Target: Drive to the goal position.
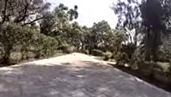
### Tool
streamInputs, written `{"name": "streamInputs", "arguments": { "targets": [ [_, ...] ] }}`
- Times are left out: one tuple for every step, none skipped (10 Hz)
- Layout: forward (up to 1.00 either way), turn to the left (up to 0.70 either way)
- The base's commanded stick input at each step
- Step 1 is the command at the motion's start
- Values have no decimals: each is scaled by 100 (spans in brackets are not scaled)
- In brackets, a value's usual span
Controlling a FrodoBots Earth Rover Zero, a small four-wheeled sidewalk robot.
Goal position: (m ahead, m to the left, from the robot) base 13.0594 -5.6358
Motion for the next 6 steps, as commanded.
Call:
{"name": "streamInputs", "arguments": {
  "targets": [
    [30, 0],
    [30, 0],
    [30, 0],
    [30, 0],
    [30, 0],
    [30, 0]
  ]
}}
